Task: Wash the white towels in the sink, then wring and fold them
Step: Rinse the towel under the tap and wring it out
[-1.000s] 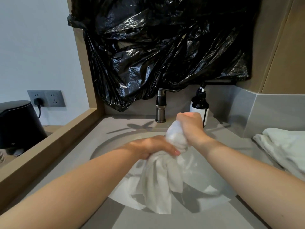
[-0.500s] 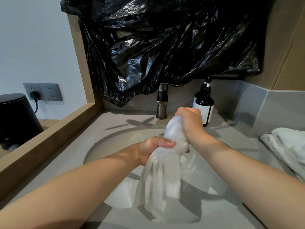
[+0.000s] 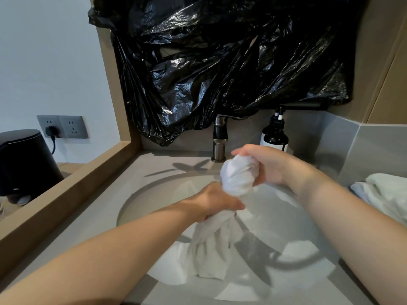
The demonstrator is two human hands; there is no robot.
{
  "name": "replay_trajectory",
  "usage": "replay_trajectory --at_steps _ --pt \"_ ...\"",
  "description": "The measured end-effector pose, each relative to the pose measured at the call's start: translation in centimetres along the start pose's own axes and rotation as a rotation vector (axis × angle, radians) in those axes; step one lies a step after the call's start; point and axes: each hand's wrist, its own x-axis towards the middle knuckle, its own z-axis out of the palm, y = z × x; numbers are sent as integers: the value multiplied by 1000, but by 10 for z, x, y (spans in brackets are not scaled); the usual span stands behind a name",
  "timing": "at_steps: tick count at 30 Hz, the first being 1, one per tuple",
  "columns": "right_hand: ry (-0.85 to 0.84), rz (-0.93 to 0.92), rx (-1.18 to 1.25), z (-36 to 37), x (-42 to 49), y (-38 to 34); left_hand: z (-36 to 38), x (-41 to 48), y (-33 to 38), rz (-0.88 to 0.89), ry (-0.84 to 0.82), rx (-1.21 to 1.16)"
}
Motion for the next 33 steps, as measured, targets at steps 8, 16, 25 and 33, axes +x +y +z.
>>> replay_trajectory --at_steps 8,16,25,33 --pt "306 63 59 31 10 17 4 10 -7 113 458 906" --pt "616 -190 115 45 8 17 6 -3 2 34 81 138" --pt "416 -406 84 42 -8 17 -2 -7 1 9 -331 -251" --pt "386 -368 145 50 -16 12 -5 -5 -8 -54 -574 -381"
